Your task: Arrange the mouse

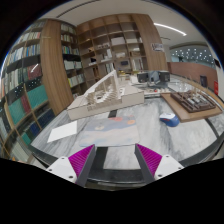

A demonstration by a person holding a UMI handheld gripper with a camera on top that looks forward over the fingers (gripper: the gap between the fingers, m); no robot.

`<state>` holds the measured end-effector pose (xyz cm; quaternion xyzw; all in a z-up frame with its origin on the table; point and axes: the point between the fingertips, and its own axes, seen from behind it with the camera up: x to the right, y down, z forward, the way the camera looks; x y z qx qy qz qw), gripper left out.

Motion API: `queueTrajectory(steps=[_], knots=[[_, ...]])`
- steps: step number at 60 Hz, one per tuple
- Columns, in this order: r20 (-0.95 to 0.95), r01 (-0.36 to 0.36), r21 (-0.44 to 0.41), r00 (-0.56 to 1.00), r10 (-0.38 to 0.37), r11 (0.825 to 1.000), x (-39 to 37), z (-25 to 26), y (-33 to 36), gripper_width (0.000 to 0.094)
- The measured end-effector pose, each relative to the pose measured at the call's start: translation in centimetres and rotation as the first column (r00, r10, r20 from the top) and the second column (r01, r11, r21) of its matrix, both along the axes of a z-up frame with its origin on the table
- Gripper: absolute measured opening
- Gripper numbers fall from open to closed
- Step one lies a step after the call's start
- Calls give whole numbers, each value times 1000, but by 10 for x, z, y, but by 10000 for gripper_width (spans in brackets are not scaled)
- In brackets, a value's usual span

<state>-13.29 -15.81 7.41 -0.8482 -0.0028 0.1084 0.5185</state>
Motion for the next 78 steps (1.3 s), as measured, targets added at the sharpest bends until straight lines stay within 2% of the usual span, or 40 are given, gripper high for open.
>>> queueTrajectory(steps=[12,19,24,38,49,58,63,68,78], knots=[[87,84,24,993,-85,996,81,-2,30,817],[206,148,55,966,-156,987,154,-11,62,815],[267,168,54,947,-176,984,195,-23,89,809],[333,164,23,929,-162,986,256,-57,153,796],[367,155,12,918,-148,988,267,-62,184,780],[360,115,-31,928,-96,993,261,-71,201,760],[355,99,-61,932,-71,993,258,-77,209,720],[325,71,-81,945,-41,994,252,-80,217,642],[250,98,-110,966,-68,989,250,-84,222,616]])
